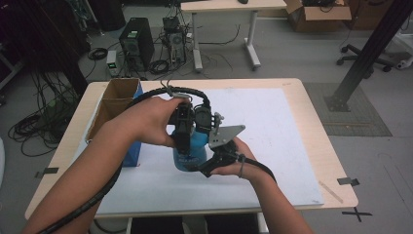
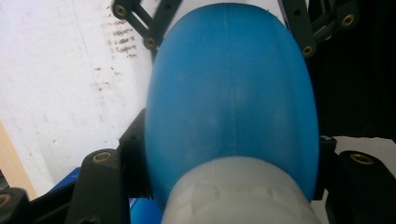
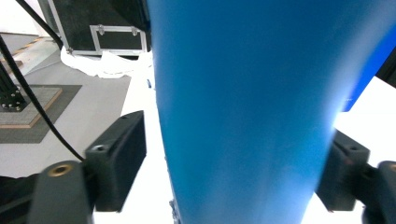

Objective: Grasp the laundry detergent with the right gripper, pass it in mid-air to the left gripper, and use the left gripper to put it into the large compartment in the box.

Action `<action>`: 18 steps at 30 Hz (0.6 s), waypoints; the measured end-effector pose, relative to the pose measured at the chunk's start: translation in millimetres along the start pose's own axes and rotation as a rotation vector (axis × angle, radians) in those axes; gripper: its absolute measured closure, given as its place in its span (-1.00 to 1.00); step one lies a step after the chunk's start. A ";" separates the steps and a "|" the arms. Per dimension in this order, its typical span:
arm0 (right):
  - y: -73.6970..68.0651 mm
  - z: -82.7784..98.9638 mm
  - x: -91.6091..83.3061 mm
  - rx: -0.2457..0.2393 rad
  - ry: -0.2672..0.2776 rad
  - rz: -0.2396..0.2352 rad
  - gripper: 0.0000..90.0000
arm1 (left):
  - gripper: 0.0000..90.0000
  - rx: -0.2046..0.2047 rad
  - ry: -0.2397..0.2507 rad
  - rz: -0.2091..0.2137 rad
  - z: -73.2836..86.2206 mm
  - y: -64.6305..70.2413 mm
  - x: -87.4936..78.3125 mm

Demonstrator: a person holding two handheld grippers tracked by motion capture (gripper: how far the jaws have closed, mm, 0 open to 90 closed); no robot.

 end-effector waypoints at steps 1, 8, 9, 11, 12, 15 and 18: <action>-0.3 -0.4 -2.1 0.007 0.002 0.006 -0.69 | -0.14 -0.003 -0.002 0.001 -0.4 0.1 0.2; -0.6 -3.6 -13.1 0.017 0.008 0.025 -0.99 | -0.14 -0.032 -0.011 0.005 -3.8 -0.9 -0.4; -0.6 -4.6 -15.9 0.019 0.009 0.028 -0.99 | -0.14 -0.031 -0.015 0.004 -4.3 -1.4 -0.9; -0.2 -5.8 -19.0 0.019 0.005 0.030 -0.99 | -0.14 -0.045 -0.017 0.000 -4.9 -2.4 -2.0; 0.6 -7.3 -22.8 0.016 0.008 0.034 -0.99 | -0.14 -0.049 -0.018 0.000 -5.0 -2.8 -2.5; 2.4 -10.6 -31.1 0.015 0.012 0.043 -0.99 | -0.14 -0.088 -0.021 -0.004 -4.4 -5.2 -5.3; 7.1 -14.8 -44.5 0.028 0.014 0.056 -0.99 | -0.14 -0.134 -0.017 -0.009 -2.1 -8.3 -8.5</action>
Point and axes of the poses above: each handheld gripper's, and its own axes: x roughly forward along the jaws, z roughly out of its underside, y roughly to its right, the point moved 1 cm from there along x, roughly forward along the jaws, and after that the axes turned 13 degrees about y, right-handed, at the moved point
